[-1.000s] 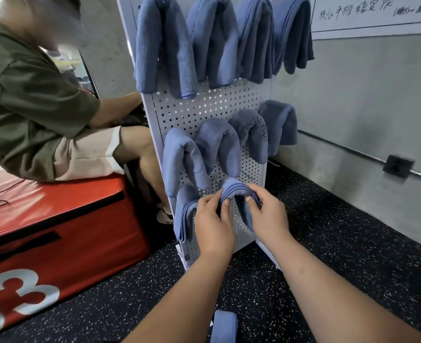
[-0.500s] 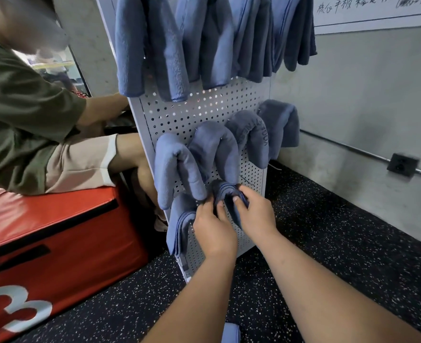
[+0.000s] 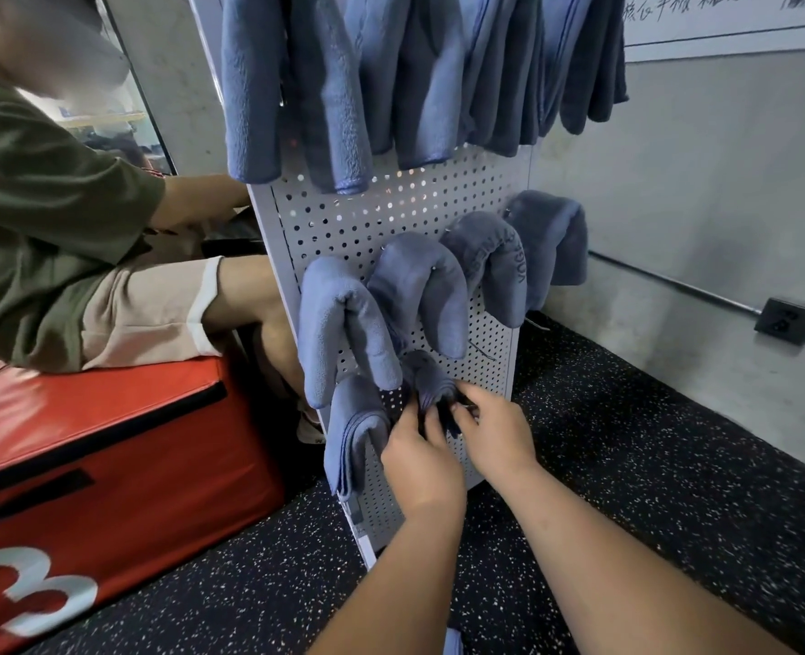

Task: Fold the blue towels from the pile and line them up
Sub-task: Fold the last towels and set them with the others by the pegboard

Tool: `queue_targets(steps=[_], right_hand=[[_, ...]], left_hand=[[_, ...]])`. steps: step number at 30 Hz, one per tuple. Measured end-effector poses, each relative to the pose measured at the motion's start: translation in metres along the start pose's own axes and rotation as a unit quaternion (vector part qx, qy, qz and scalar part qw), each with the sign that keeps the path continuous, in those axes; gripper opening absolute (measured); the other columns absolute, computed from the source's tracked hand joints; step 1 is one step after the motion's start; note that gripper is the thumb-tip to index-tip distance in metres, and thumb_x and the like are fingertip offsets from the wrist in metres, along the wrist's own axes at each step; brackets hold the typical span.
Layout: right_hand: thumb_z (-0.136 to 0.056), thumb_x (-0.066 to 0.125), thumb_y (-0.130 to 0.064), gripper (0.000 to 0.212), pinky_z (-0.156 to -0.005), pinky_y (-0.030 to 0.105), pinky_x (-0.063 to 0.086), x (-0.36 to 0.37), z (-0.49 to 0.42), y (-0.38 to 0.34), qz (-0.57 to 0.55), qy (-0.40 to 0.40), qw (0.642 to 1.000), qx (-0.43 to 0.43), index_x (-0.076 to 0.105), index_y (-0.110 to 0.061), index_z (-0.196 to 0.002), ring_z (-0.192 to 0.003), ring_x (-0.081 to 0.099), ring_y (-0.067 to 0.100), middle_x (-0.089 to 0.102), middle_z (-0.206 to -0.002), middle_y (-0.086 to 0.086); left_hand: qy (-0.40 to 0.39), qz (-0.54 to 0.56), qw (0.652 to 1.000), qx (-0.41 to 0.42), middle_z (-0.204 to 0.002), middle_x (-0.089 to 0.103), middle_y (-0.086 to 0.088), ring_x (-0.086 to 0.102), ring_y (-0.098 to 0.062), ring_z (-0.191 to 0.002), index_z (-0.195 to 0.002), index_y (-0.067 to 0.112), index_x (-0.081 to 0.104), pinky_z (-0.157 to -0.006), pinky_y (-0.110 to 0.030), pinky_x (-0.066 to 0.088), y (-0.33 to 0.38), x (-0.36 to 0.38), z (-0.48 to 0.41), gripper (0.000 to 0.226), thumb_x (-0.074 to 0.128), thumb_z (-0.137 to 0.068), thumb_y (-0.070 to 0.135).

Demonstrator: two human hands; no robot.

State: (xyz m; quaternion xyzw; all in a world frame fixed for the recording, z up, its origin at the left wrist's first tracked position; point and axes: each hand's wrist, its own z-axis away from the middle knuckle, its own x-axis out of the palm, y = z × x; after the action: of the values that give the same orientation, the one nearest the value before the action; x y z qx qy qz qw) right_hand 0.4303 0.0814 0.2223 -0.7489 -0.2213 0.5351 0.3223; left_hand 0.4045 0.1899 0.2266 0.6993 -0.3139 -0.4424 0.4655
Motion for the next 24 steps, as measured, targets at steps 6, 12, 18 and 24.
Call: queue_targets(steps=[6, 12, 18, 24], right_hand=[[-0.103, 0.064, -0.039, 0.041, -0.096, 0.039, 0.058, 0.001, 0.027, 0.017, -0.035, 0.019, 0.999, 0.006, 0.059, -0.038, -0.144, -0.114, 0.069, 0.012, 0.072, -0.126, -0.013], [-0.103, 0.064, -0.044, 0.050, -0.108, 0.036, 0.053, 0.018, 0.086, 0.059, -0.053, -0.012, 0.997, 0.061, 0.052, -0.042, -0.151, -0.130, 0.060, 0.004, 0.064, -0.141, -0.021], [-0.102, 0.066, -0.043, 0.048, -0.105, 0.034, 0.054, 0.047, 0.147, 0.103, -0.026, -0.092, 0.988, 0.120, 0.055, -0.041, -0.148, -0.122, 0.063, 0.002, 0.065, -0.140, -0.020], [-0.102, 0.066, -0.043, 0.057, -0.107, 0.036, 0.053, 0.076, 0.184, 0.136, -0.012, -0.203, 0.960, 0.193, 0.047, -0.037, -0.156, -0.126, 0.063, 0.012, 0.061, -0.147, -0.009]], left_hand=[[-0.036, -0.055, 0.998, -0.016, -0.128, 0.074, -0.001, 0.072, -0.020, -0.111, -0.149, 0.021, 0.059, -0.090, -0.029, 0.053, -0.025, -0.011, 0.023, 0.046, 0.056, -0.108, 0.042], [-0.112, -0.056, 0.991, -0.046, -0.140, 0.068, 0.007, 0.064, -0.008, -0.127, -0.152, 0.019, 0.056, -0.107, -0.023, 0.048, -0.085, -0.028, 0.056, 0.053, 0.060, -0.106, 0.044], [-0.236, -0.085, 0.966, -0.060, -0.123, 0.074, 0.010, 0.068, -0.002, -0.111, -0.145, 0.021, 0.063, -0.100, -0.023, 0.053, -0.138, -0.044, 0.079, 0.045, 0.066, -0.104, 0.039], [-0.328, -0.149, 0.930, -0.067, -0.115, 0.075, 0.015, 0.068, -0.001, -0.104, -0.140, 0.029, 0.066, -0.093, -0.020, 0.054, -0.192, -0.052, 0.091, 0.043, 0.070, -0.100, 0.044]])
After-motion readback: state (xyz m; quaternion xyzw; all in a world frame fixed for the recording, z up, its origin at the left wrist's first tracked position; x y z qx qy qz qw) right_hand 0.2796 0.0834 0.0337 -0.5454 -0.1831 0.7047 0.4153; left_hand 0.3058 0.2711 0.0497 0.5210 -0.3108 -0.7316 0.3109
